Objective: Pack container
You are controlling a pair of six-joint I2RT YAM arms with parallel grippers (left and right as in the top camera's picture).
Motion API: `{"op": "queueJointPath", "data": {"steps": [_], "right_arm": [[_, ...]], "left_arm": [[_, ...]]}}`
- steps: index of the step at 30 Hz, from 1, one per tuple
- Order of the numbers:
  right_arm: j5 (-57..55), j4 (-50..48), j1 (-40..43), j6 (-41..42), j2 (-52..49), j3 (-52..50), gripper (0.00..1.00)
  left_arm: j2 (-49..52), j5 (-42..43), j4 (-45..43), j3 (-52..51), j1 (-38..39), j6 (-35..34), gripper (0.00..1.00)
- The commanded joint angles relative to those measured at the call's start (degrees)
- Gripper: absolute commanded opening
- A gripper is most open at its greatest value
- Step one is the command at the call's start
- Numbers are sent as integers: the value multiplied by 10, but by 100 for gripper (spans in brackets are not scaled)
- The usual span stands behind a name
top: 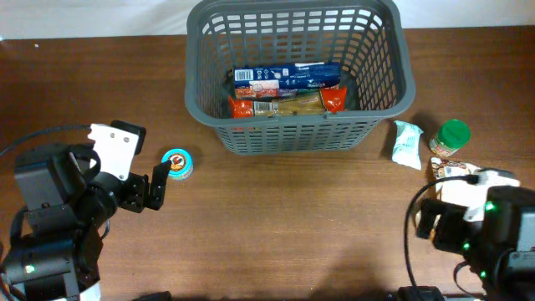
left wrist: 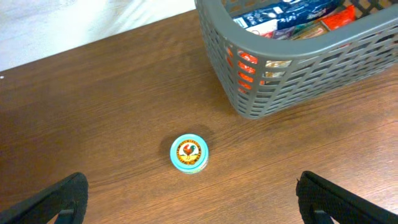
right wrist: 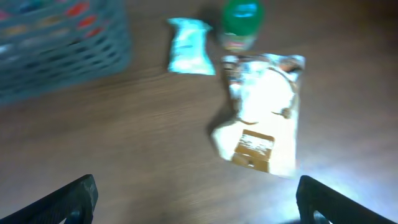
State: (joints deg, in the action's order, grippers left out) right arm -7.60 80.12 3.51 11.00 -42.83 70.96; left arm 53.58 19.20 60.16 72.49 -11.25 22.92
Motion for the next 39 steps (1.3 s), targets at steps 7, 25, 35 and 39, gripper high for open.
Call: {"op": "queueJointPath", "data": {"steps": [7,25,35,39], "right_arm": [[98,-35,247,-16,-82,3,99],[209,-324,377,19,-209,-261,99],[179,-448,377,24,-329,-342,99],[167,-484,366,24,-384,-342,100]], "left_arm": [[-3,42,-6,-4,-1,3,99],[-3,53,-6,-4,-1,3,99],[-3,53,-8,-4,-1,3,99],[-3,53,-8,-4,-1,3,99]]}}
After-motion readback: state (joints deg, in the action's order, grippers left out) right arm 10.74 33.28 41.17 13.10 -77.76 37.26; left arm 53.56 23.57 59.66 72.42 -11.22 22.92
